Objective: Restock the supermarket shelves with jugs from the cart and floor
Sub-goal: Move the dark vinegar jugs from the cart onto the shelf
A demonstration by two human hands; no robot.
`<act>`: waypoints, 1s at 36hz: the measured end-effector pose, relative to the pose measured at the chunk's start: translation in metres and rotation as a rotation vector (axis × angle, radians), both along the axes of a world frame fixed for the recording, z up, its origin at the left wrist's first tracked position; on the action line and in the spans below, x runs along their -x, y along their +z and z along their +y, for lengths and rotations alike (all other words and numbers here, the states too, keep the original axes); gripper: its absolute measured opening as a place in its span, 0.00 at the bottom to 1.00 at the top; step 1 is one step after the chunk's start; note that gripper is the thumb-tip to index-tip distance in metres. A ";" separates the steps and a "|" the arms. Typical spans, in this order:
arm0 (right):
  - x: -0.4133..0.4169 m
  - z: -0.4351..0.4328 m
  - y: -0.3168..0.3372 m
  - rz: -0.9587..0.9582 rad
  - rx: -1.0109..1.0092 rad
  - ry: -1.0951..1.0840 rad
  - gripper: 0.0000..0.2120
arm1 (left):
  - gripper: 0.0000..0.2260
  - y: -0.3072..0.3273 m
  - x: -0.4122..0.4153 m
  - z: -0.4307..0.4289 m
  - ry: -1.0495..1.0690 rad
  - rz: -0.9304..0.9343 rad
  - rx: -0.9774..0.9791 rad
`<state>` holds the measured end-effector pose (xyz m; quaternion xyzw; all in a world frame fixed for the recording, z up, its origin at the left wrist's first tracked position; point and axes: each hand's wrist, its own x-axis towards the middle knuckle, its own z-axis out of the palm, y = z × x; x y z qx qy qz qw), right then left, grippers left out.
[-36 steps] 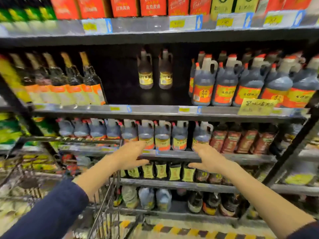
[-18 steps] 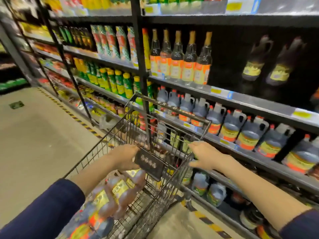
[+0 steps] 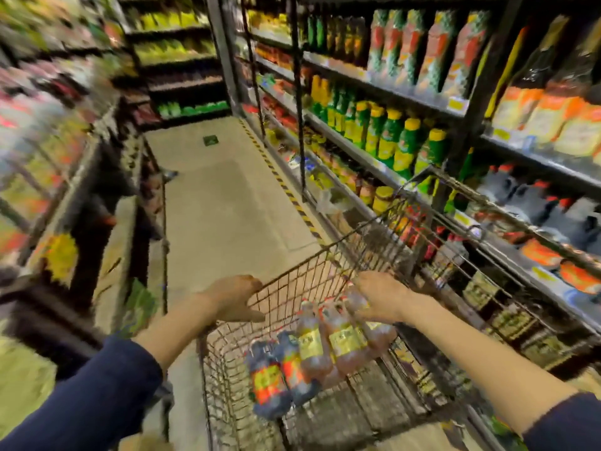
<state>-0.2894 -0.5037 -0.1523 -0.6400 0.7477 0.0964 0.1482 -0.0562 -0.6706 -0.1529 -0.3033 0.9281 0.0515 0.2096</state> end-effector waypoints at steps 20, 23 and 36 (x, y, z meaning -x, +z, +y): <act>-0.022 -0.088 -0.089 -0.141 -0.271 0.332 0.30 | 0.34 -0.099 -0.044 0.032 0.609 -0.043 -0.278; -0.018 -0.092 -0.106 -0.213 -0.295 0.338 0.28 | 0.33 -0.117 -0.037 0.043 0.687 -0.089 -0.273; -0.013 -0.095 -0.171 -0.393 -0.374 0.356 0.15 | 0.29 -0.186 -0.017 0.075 0.950 0.025 -0.537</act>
